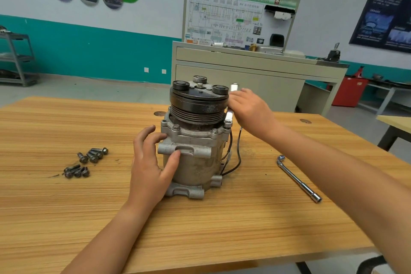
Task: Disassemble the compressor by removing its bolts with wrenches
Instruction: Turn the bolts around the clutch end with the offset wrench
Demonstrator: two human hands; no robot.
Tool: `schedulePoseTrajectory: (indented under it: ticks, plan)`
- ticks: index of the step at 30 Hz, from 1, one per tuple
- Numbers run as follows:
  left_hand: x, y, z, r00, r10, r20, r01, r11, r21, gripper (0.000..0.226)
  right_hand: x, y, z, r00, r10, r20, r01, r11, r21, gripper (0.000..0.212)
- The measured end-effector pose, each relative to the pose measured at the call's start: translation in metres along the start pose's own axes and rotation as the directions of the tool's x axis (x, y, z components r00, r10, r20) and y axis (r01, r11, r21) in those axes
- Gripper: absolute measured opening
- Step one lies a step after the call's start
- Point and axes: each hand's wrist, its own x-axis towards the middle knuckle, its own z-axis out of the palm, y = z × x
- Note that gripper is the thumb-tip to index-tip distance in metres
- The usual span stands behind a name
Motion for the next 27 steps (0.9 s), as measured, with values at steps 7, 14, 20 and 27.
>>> schedulePoseTrajectory:
  ticks: [7,14,20,27]
  plan:
    - [-0.001,0.003,-0.002,1.000,-0.008,0.012,0.008,1.000,0.009,0.044,-0.017,-0.002,-0.016,0.886,0.464,-0.003,-0.441,0.842,0.311,0.032]
    - [-0.001,0.005,-0.003,0.999,-0.032,0.024,0.032,0.999,0.008,0.054,-0.033,-0.009,-0.088,0.796,0.488,0.359,-0.460,0.872,-0.166,0.036]
    - [-0.001,0.006,-0.003,0.999,-0.038,0.018,0.038,0.999,0.003,0.055,-0.033,-0.042,-0.098,0.741,0.456,0.493,-0.359,0.889,-0.283,0.038]
    - [0.000,0.008,-0.006,1.000,-0.022,0.014,0.022,1.000,0.011,0.056,-0.018,-0.064,-0.099,0.678,0.421,0.602,-0.221,0.899,-0.379,0.034]
